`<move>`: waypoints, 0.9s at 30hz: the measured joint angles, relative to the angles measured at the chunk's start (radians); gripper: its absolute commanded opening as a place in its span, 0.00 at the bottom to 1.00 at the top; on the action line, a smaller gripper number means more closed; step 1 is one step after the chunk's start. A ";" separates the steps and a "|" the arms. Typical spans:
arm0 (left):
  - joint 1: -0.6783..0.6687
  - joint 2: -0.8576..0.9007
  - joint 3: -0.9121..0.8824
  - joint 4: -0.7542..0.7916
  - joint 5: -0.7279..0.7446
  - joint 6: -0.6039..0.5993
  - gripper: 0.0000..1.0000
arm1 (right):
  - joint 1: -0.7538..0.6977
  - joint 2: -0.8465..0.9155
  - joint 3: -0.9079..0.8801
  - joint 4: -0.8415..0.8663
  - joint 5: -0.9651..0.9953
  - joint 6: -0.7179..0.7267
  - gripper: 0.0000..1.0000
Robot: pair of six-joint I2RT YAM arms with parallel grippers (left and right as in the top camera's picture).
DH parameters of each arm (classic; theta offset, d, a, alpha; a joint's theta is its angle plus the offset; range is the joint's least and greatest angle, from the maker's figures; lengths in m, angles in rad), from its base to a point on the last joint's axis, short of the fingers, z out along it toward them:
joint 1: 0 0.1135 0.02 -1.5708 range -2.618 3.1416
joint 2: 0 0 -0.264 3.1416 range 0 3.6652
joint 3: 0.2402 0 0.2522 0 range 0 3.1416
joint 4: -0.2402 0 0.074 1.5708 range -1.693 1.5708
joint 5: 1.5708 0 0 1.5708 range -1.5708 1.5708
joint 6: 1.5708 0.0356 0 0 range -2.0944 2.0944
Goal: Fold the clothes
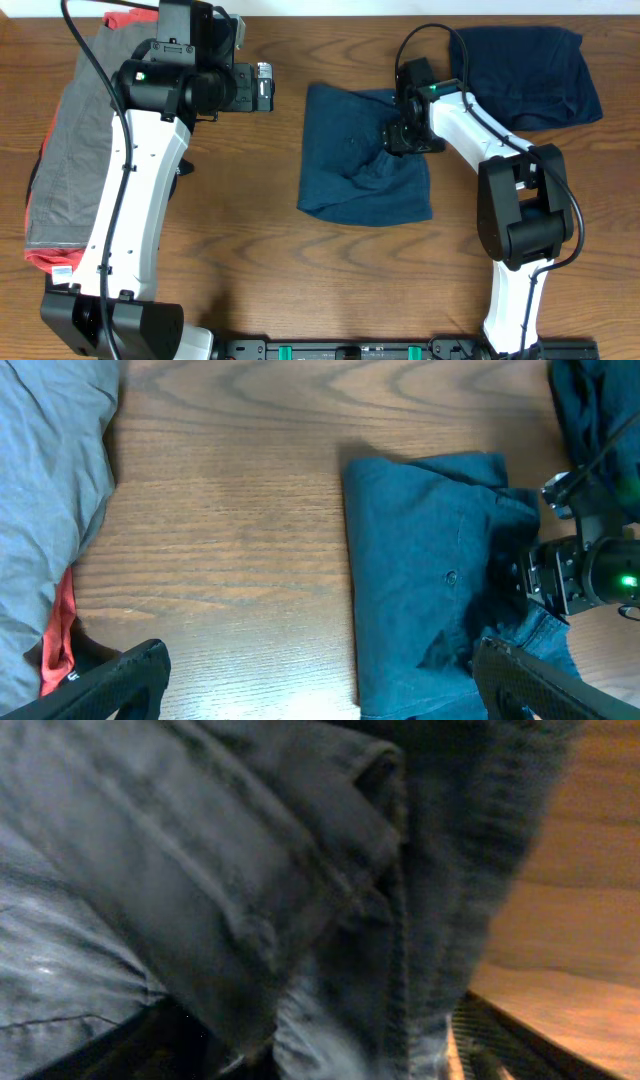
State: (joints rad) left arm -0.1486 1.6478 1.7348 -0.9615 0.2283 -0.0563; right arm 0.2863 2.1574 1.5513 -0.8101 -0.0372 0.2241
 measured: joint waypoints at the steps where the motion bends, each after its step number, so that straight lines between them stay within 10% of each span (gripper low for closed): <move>1: 0.000 0.000 0.000 0.000 0.000 0.000 0.98 | 0.000 0.000 -0.005 0.005 -0.019 0.007 0.55; 9: 0.000 0.000 0.000 0.000 0.000 0.000 0.98 | 0.000 0.000 -0.019 0.040 -0.170 0.034 0.01; 27: 0.000 0.006 0.000 -0.004 0.000 0.000 0.98 | -0.106 0.021 0.071 0.200 -0.573 0.153 0.01</move>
State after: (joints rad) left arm -0.1486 1.6535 1.7348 -0.9653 0.2283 -0.0563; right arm 0.1799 2.1788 1.6222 -0.6102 -0.6102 0.3767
